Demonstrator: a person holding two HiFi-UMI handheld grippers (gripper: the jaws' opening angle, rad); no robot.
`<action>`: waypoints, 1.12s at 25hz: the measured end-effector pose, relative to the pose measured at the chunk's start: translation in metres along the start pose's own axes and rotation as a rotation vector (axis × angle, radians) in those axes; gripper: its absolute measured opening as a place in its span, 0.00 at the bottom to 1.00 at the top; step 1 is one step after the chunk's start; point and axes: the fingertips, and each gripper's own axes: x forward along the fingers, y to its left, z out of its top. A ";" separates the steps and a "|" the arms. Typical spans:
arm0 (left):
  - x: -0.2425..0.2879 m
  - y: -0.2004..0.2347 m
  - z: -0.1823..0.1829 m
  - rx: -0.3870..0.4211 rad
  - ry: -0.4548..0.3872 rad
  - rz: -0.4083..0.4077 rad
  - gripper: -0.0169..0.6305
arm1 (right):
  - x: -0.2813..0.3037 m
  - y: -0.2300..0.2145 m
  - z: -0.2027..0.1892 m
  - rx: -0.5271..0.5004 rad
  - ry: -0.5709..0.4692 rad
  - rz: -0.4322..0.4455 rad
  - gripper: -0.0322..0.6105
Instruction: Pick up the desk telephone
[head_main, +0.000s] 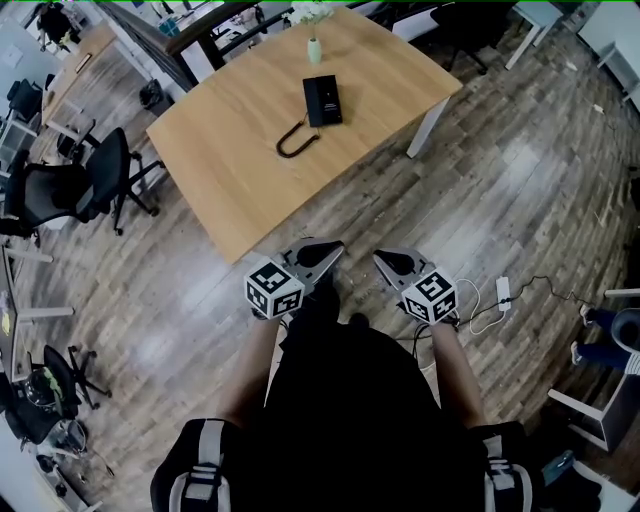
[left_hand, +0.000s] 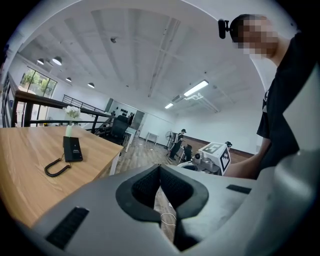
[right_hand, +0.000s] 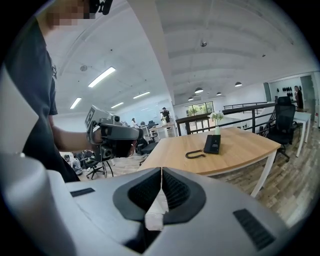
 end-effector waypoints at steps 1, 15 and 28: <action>0.000 0.009 0.003 -0.003 0.001 0.001 0.06 | 0.006 -0.004 0.003 -0.004 0.006 -0.002 0.09; 0.017 0.091 0.035 -0.015 0.006 -0.025 0.06 | 0.063 -0.050 0.034 -0.013 0.050 -0.030 0.09; 0.031 0.119 0.046 -0.013 0.033 -0.079 0.06 | 0.075 -0.077 0.044 0.027 0.051 -0.100 0.09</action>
